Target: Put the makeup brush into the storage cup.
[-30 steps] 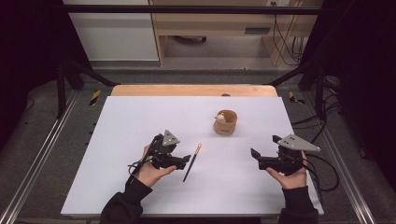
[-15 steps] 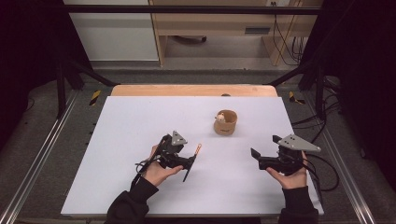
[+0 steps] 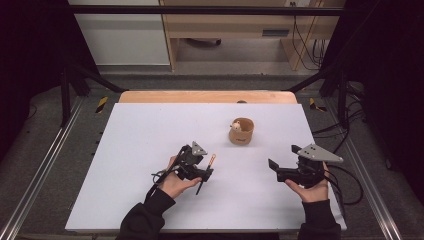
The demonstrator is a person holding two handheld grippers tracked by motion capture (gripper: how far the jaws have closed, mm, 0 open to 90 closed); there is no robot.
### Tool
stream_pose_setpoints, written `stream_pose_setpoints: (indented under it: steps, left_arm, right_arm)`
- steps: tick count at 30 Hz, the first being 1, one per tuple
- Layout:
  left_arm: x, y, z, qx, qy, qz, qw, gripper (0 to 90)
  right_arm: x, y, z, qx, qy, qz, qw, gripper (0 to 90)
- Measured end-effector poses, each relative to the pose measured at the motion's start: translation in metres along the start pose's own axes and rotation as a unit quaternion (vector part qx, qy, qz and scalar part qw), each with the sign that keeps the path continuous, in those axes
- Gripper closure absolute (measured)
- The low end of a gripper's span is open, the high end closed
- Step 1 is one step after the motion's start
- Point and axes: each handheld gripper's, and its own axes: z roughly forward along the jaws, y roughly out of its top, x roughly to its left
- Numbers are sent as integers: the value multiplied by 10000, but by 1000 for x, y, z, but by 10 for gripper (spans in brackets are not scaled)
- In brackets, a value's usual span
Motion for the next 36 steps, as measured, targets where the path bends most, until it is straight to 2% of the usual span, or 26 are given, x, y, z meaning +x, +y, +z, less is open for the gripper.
stream_pose_setpoints:
  steps: [14, 26, 36]
  left_arm:
    - [-2, 3, 16, 382, -37, -17, 9993, 483]
    - [0, 4, 25, 546, -9, -157, 9984, 589]
    - [-1, 6, 30, 756, -7, -172, 9970, 684]
  right_arm:
    - [0, 0, 0, 8, 12, -5, 10000, 73]
    - [0, 0, 1, 16, 16, 3, 10000, 73]
    - [0, 0, 1, 14, 16, 3, 10000, 73]
